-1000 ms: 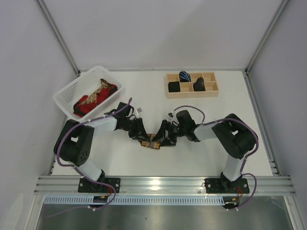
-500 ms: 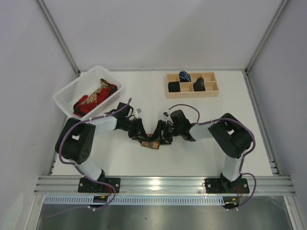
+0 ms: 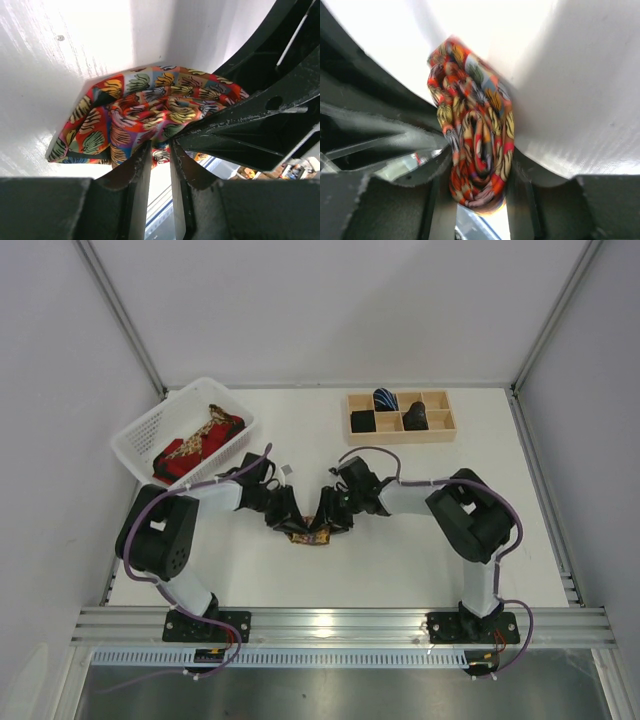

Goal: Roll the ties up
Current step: Place the rolled tie into the container

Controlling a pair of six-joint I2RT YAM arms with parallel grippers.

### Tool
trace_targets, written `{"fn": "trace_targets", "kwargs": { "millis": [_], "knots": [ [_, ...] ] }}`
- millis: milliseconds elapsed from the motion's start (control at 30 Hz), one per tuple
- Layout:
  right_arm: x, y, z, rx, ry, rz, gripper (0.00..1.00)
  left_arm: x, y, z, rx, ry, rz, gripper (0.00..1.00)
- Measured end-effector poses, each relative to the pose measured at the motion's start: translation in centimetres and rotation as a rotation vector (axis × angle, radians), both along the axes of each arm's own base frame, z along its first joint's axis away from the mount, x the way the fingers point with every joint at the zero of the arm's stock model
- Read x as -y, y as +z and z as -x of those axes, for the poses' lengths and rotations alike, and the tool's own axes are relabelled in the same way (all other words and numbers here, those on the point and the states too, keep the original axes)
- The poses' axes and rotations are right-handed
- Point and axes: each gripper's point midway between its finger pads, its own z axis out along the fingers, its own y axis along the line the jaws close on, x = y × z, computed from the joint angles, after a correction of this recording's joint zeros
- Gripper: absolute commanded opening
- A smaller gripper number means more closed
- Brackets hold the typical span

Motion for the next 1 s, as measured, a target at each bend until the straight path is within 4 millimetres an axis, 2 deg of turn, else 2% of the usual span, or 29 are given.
{"fn": "trace_targets", "kwargs": {
  "millis": [67,133,233,333,467,633,767,900,1000],
  "knots": [
    [-0.1,0.2,-0.4,-0.011,0.021,0.05,0.0,-0.1,0.2,-0.2,0.008,0.004,-0.012,0.29],
    [-0.1,0.7,-1.6,0.013,0.049,0.113,0.0,-0.5,0.6,-0.7,0.034,0.015,-0.042,0.32],
    [0.0,2.5,-3.7,0.074,0.088,0.169,0.0,-0.9,2.3,-1.6,0.104,0.032,-0.075,0.36],
    [1.8,5.5,-7.2,0.147,0.096,0.231,0.0,-1.2,4.5,-2.4,0.192,0.045,-0.085,0.37],
    [6.1,8.9,-12.1,0.237,0.074,0.286,0.0,-1.4,6.5,-2.6,0.262,0.053,-0.074,0.36],
    [11.9,11.1,-17.4,0.286,0.017,0.371,0.0,-1.6,5.7,-1.8,0.242,0.046,-0.076,0.36],
    [14.5,12.0,-20.7,0.32,0.012,0.415,0.0,-1.8,4.5,-0.5,0.201,0.036,-0.078,0.36],
    [16.9,11.6,-22.8,0.343,0.018,0.477,0.0,-1.9,3.9,0.1,0.186,0.03,-0.069,0.36],
    [18.9,11.0,-23.3,0.339,0.019,0.526,0.0,-1.9,3.8,0.4,0.189,0.032,-0.062,0.35]
  ]
}}
